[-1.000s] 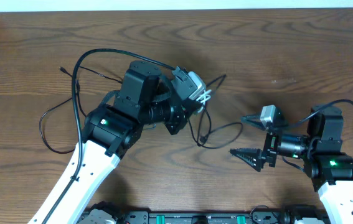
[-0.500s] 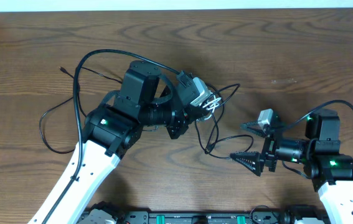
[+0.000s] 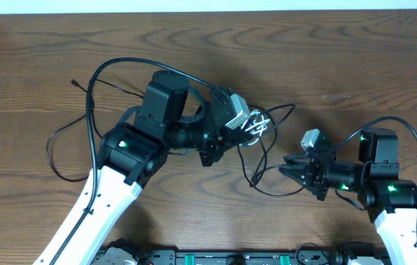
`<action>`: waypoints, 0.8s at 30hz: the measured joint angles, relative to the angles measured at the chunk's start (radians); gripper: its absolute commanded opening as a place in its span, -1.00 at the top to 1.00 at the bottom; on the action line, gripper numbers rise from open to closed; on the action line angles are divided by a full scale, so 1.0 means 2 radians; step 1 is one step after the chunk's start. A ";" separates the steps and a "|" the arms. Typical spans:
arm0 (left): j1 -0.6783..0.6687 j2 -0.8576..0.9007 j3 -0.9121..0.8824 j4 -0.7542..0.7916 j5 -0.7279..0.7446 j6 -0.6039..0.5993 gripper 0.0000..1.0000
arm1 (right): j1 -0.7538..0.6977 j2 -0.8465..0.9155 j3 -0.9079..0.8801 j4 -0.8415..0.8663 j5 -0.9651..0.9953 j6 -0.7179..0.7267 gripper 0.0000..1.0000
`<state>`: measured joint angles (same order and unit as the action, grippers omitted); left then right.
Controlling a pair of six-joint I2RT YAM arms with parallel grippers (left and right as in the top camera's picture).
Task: Untangle cables
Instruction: 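Move the right gripper toward the knot held by the left gripper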
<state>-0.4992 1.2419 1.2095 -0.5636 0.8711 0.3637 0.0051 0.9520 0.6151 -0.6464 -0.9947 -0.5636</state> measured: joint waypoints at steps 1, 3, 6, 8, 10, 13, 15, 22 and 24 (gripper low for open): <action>0.000 0.000 0.000 0.000 0.001 0.000 0.85 | 0.000 0.001 0.000 0.002 0.001 -0.005 0.98; 0.000 0.000 0.000 0.000 -0.003 0.000 0.85 | 0.000 0.002 0.000 0.006 -0.002 -0.003 0.98; 0.000 0.000 0.000 -0.002 -0.032 0.000 0.85 | 0.000 0.002 0.000 0.017 -0.015 -0.002 0.98; 0.000 0.000 0.000 -0.007 -0.064 0.000 0.84 | 0.000 0.002 0.000 0.035 -0.028 0.002 0.98; 0.000 0.000 0.000 -0.012 -0.100 0.000 0.84 | 0.000 0.002 0.000 0.068 -0.040 0.021 0.98; 0.000 0.000 0.000 -0.023 -0.153 0.000 0.84 | 0.000 0.002 0.002 0.119 -0.049 0.068 0.98; 0.000 0.000 0.000 -0.031 -0.185 0.000 0.84 | 0.000 0.002 0.002 0.152 -0.053 0.101 0.98; 0.000 0.000 0.000 -0.046 -0.246 -0.002 0.83 | -0.007 0.001 0.003 0.224 -0.020 0.238 0.15; 0.000 0.000 0.000 -0.046 -0.249 -0.006 0.84 | -0.015 0.002 0.003 0.210 0.033 0.279 -0.79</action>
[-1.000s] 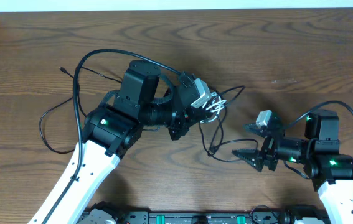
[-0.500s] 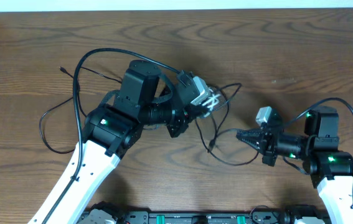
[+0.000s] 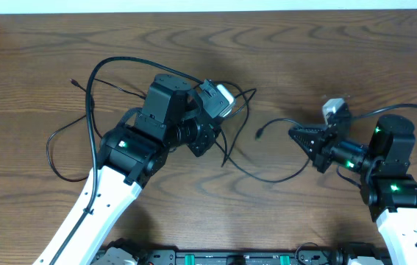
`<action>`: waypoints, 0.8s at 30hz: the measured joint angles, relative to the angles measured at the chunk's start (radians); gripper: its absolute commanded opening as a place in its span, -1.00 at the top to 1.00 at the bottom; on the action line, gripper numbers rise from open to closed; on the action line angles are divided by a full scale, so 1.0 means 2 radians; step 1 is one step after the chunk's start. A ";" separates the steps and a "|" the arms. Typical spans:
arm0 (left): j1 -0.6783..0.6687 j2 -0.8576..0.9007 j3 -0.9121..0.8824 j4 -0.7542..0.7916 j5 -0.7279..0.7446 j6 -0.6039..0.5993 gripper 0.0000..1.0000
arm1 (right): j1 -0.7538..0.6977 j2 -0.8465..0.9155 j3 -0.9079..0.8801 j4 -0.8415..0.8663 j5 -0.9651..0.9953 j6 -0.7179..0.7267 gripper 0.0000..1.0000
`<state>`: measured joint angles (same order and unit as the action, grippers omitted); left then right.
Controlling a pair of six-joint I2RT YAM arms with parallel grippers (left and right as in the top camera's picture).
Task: Untangle cables
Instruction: 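Move the right gripper toward the knot held by the left gripper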
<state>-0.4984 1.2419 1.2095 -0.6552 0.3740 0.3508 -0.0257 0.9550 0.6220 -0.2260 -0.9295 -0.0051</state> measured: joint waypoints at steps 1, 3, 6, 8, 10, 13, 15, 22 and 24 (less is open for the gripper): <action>0.000 0.000 0.000 0.001 0.000 -0.003 0.84 | -0.002 0.000 0.000 -0.007 0.025 0.015 -0.99; 0.000 0.000 0.000 0.003 0.001 -0.007 0.84 | -0.004 0.000 0.000 -0.019 0.066 0.039 -0.98; 0.000 0.000 0.000 0.009 0.010 -0.009 0.84 | -0.005 0.000 0.000 -0.024 0.103 0.058 -0.99; 0.000 0.000 0.000 0.018 0.018 -0.009 0.84 | -0.005 0.000 0.000 -0.027 0.119 0.068 -0.99; 0.000 0.000 0.000 0.023 0.026 -0.009 0.84 | -0.005 0.000 0.000 -0.027 0.118 0.072 -0.98; 0.000 0.000 0.000 0.035 0.040 -0.016 0.84 | -0.005 0.000 0.000 -0.024 0.099 0.077 -0.99; 0.000 0.000 0.000 0.045 0.047 -0.025 0.84 | -0.005 0.000 0.000 -0.017 0.076 0.078 -0.99; 0.000 0.010 0.000 0.114 0.056 -0.106 0.84 | -0.005 0.000 0.000 0.008 -0.004 0.079 -0.99; 0.000 0.016 0.000 0.130 0.058 -0.131 0.84 | -0.005 0.000 0.000 0.010 -0.019 0.079 -0.99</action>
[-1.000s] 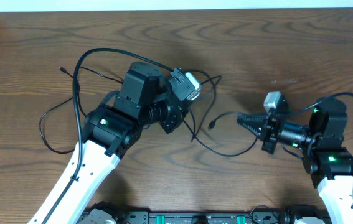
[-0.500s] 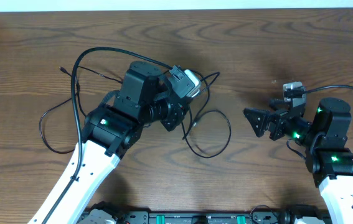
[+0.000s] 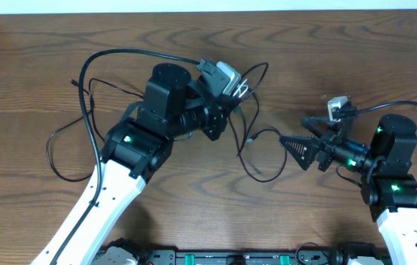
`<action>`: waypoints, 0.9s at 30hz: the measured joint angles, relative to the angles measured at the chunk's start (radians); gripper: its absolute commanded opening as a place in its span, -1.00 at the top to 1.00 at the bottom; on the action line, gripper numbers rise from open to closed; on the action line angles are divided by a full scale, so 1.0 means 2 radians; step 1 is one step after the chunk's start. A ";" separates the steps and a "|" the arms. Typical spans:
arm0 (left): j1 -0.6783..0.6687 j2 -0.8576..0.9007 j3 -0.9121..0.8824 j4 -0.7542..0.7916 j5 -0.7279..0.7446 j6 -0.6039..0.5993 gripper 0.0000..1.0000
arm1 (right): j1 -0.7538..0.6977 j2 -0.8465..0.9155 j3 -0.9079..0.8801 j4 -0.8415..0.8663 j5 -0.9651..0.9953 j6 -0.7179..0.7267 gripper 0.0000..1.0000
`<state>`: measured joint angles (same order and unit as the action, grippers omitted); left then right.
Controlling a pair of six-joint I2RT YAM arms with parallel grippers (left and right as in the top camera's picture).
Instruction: Untangle cables
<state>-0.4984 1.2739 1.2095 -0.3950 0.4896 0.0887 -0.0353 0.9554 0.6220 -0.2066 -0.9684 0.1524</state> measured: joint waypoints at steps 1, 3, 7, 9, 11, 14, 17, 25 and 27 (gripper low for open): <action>0.000 0.003 0.000 0.006 0.001 -0.013 0.84 | 0.000 0.000 0.000 0.002 -0.009 0.000 -0.99; 0.000 0.008 0.000 0.016 0.001 -0.038 0.85 | 0.000 0.000 0.000 0.009 -0.026 0.000 -0.99; 0.000 0.020 0.000 0.020 0.003 -0.081 0.85 | 0.000 0.000 0.000 0.018 -0.053 0.000 -0.98; 0.000 0.027 0.000 0.021 0.004 -0.103 0.84 | 0.002 0.000 0.000 0.020 -0.059 0.000 -0.99; 0.000 0.030 0.000 0.025 0.008 -0.120 0.84 | 0.006 0.000 0.000 0.025 -0.063 0.000 -0.98; 0.000 0.032 0.000 0.049 0.029 -0.136 0.85 | 0.016 0.000 0.000 0.035 -0.068 0.000 -0.99; 0.000 0.032 0.000 0.066 0.051 -0.148 0.84 | 0.025 0.000 0.000 0.040 -0.068 0.000 -0.98; -0.020 0.032 0.000 0.070 0.071 -0.180 0.85 | 0.034 0.000 0.000 0.042 -0.043 0.000 -0.84; -0.033 0.032 0.000 0.074 0.073 -0.183 0.85 | 0.034 0.000 0.000 0.042 -0.035 0.000 -0.78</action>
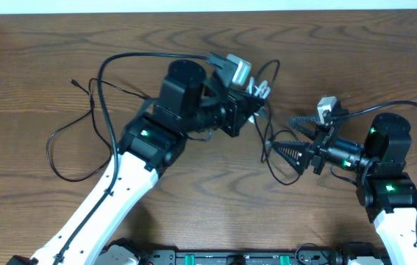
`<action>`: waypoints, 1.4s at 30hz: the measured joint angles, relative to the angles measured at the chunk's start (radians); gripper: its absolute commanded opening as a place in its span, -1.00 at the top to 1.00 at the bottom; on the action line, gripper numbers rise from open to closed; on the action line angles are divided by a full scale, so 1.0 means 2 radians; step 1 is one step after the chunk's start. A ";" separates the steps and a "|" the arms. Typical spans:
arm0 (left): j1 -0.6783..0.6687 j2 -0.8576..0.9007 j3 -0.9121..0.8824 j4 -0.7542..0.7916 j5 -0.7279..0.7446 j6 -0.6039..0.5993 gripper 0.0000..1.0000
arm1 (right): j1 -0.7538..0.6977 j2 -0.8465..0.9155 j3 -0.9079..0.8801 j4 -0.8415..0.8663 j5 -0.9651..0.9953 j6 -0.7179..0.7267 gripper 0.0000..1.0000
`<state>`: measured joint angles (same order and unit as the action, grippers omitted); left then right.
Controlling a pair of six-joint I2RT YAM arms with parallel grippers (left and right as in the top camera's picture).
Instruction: Untangle cables
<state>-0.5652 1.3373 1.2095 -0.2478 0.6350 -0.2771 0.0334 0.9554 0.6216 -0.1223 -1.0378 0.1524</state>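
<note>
A small white cable bundle (259,88) hangs at the tip of my left gripper (256,103), which looks shut on it at centre-right of the table. From there a thin black cable (268,151) runs down and curls to about the table's middle front. My right gripper (287,136) points left with its two ribbed fingers (290,152) spread apart, open, right beside that black cable and just right of the left gripper. Whether the cable passes between the fingers is unclear.
A thin black lead (83,88) and a loose loop (57,165) lie on the wooden table (355,59) at the left. Thick black camera leads arc over both arms. A pale wall edge runs along the back.
My left gripper has moved right with the white bundle, closer to the right arm. The right gripper has shifted slightly left and its fingers stand wider around the black cable's hanging part.
First both grippers were close together mid-table, white bundle at the left one, black cable tangled between them. Then they stood apart, the black cable stretched out. Then the left rose toward the back, and now both are near each other again.
</note>
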 measured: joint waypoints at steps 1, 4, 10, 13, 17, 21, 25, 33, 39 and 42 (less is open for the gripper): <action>-0.006 0.000 0.000 0.003 0.002 -0.001 0.84 | 0.000 0.000 0.000 0.000 0.003 0.000 -0.74; -0.024 0.000 0.000 0.011 0.006 -0.004 0.84 | 0.000 0.003 0.000 0.000 0.010 -0.001 -0.43; -0.044 0.000 0.000 0.022 0.008 -0.006 0.85 | 0.001 0.021 0.000 0.000 0.017 0.003 0.46; -0.046 0.000 0.000 0.023 0.007 -0.006 0.85 | 0.001 0.033 0.000 0.001 0.019 0.003 0.86; -0.046 0.000 0.000 0.023 0.007 -0.003 0.85 | 0.002 0.039 0.000 0.004 0.020 0.002 0.98; -0.046 0.000 0.000 0.003 -0.016 0.027 0.84 | 0.002 0.039 0.000 0.012 0.020 0.002 0.98; -0.047 0.000 0.000 -0.039 -0.095 0.050 0.85 | 0.001 0.039 0.000 0.013 0.020 0.002 0.98; -0.047 0.000 0.000 -0.091 -0.299 0.063 0.85 | -0.006 0.027 0.000 0.013 0.020 0.002 0.98; -0.047 0.000 0.000 -0.122 -0.413 0.064 0.84 | -0.030 0.004 0.000 0.014 0.020 0.003 0.98; -0.047 0.000 0.000 -0.137 -0.455 0.064 0.84 | -0.049 -0.008 0.000 0.013 0.020 0.006 0.98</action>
<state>-0.6582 1.3373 1.2095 -0.5220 -0.2741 -0.1482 -0.0639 0.9401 0.6216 -0.0956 -0.9981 0.1635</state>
